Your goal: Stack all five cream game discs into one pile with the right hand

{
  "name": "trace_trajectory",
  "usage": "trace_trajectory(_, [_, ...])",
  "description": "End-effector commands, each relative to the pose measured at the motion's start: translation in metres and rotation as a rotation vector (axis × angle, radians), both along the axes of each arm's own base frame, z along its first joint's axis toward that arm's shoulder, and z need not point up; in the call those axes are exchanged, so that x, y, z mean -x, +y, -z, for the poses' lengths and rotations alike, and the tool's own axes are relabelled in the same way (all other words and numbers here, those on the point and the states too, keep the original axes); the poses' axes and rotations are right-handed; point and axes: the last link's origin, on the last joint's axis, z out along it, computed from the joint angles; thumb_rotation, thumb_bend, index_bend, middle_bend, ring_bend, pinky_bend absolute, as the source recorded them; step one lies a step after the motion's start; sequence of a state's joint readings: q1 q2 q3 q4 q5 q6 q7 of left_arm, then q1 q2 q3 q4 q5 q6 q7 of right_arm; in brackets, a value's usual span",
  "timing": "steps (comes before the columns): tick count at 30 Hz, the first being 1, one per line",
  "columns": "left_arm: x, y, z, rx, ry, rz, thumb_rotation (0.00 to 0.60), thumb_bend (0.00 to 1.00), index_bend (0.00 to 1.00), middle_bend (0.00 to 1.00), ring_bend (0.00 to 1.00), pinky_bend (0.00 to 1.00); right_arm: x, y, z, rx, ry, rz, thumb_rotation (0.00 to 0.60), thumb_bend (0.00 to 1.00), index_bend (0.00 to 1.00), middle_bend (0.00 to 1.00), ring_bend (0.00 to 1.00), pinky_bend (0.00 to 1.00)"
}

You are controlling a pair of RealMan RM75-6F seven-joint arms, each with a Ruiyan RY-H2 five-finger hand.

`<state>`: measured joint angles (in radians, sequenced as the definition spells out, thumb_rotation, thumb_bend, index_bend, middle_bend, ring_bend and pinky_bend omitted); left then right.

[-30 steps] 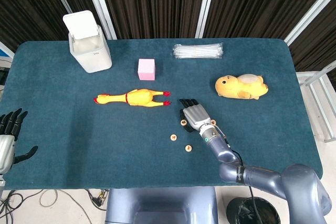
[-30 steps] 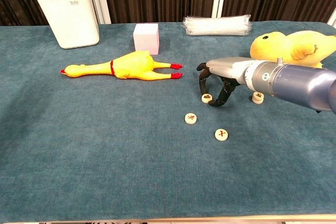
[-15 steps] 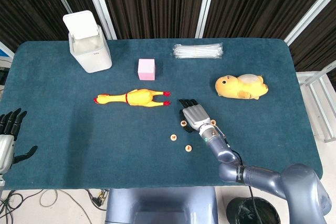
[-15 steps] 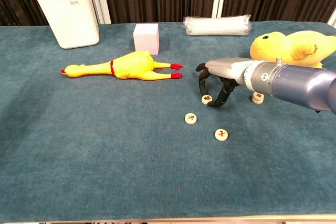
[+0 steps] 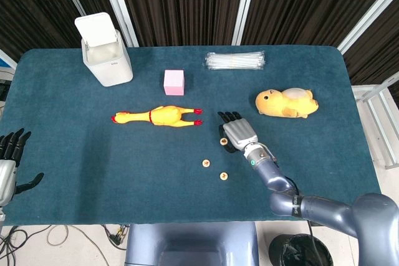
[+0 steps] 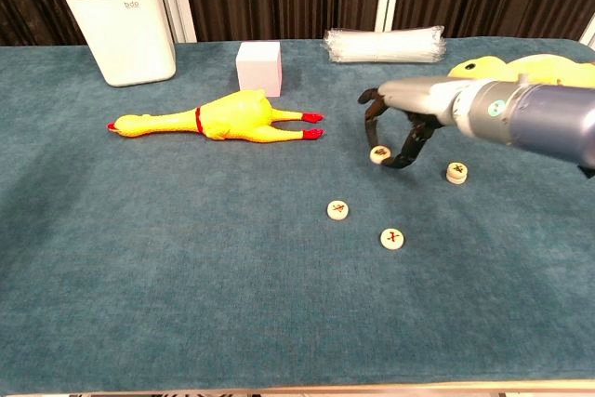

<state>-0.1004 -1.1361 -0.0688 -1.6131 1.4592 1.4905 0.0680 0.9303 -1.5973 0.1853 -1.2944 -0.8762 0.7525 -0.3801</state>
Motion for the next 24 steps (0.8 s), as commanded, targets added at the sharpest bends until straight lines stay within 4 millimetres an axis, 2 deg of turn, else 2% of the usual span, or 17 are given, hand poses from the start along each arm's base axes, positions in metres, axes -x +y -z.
trace_trajectory(1, [0.0, 0.0, 0.0, -0.002, 0.002, 0.0, 0.6, 0.17, 0.04, 0.0, 0.0, 0.06, 0.011, 0.006, -0.018, 0.016, 0.007, -0.003, 0.6, 0.41, 0.54, 0.0, 0.0, 0.09])
trace_trajectory(11, [-0.002, -0.001, 0.002, 0.004, 0.008, 0.004, 0.6, 0.17, 0.04, 0.0, 0.0, 0.06, 0.042, 0.02, -0.044, 0.035, 0.01, 0.021, 0.6, 0.41, 0.54, 0.0, 0.0, 0.09])
trace_trajectory(24, [-0.002, -0.001, 0.001, -0.001, 0.007, 0.003, 0.6, 0.17, 0.04, 0.0, 0.0, 0.06, 0.06, 0.021, -0.039, 0.022, 0.008, 0.048, 0.6, 0.41, 0.54, 0.0, 0.0, 0.09])
